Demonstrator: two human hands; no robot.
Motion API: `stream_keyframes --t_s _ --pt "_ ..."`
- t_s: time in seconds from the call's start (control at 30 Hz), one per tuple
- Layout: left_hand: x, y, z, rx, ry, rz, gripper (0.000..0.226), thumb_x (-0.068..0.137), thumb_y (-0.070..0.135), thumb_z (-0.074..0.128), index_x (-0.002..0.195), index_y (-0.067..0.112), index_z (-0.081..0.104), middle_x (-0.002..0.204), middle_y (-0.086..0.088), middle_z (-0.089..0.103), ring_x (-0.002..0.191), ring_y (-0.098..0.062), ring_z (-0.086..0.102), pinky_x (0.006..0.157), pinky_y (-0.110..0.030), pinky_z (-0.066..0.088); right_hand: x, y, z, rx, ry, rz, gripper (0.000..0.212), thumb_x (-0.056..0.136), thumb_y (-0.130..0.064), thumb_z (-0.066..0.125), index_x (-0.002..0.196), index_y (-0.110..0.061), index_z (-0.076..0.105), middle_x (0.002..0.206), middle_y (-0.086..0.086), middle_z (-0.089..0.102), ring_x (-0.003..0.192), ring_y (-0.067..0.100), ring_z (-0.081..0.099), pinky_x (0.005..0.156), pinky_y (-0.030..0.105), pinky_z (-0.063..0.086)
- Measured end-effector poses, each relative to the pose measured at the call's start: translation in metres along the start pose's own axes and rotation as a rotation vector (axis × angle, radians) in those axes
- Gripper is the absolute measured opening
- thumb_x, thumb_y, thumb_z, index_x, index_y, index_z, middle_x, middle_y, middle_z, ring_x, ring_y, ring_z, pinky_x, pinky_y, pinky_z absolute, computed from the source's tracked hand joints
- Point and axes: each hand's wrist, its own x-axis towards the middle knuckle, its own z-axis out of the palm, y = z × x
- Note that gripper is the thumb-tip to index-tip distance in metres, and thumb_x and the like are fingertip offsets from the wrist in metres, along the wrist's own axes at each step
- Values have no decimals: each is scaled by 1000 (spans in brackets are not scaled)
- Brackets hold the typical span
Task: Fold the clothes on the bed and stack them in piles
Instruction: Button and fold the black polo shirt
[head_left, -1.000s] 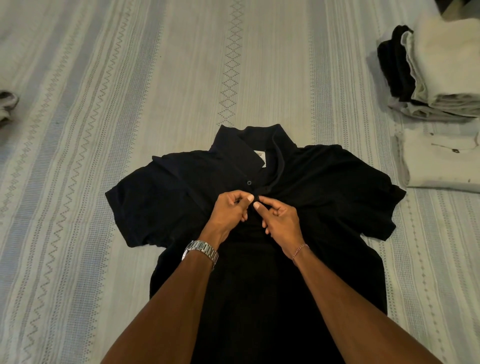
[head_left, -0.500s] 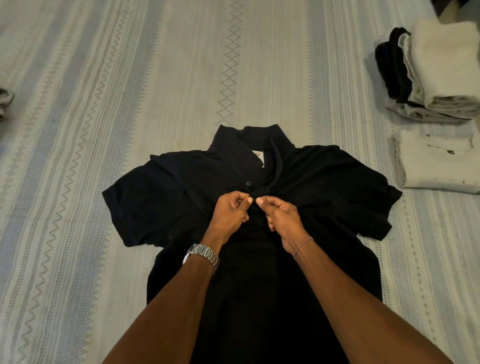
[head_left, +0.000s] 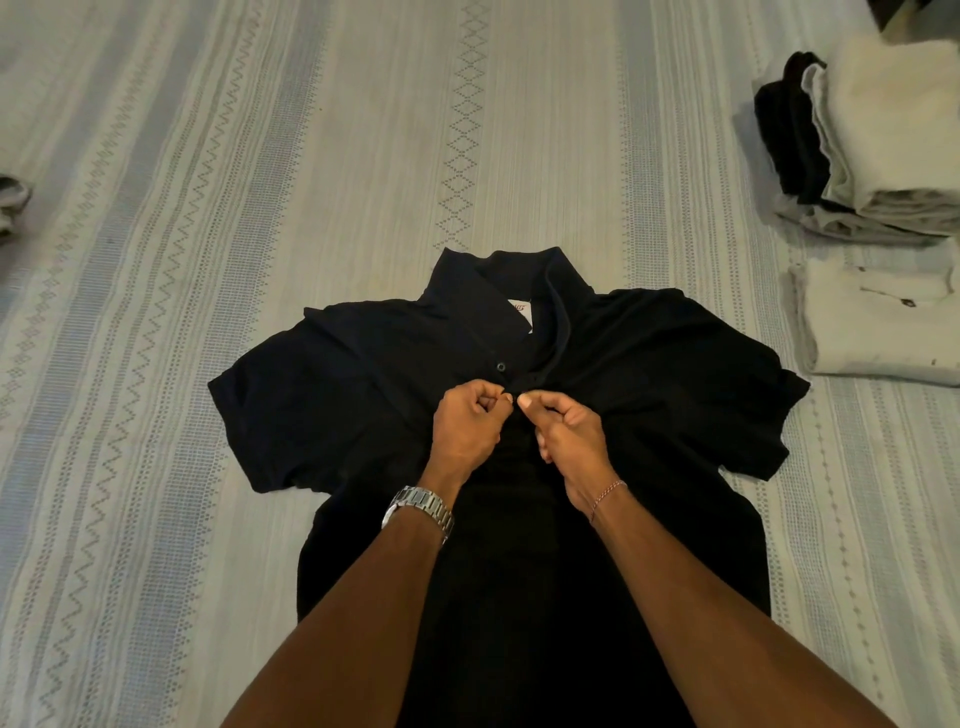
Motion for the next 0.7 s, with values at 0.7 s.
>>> stream_keyframes --t_s 0.7 --pt "-1 1 -2 -83 1 11 9 93 21 73 91 13 69 62 2 67 47 -12 59 48 -25 46 0 -3 3 -16 59 -5 11 94 -26 72 99 -17 76 55 -1 53 45 5 45 43 18 40"
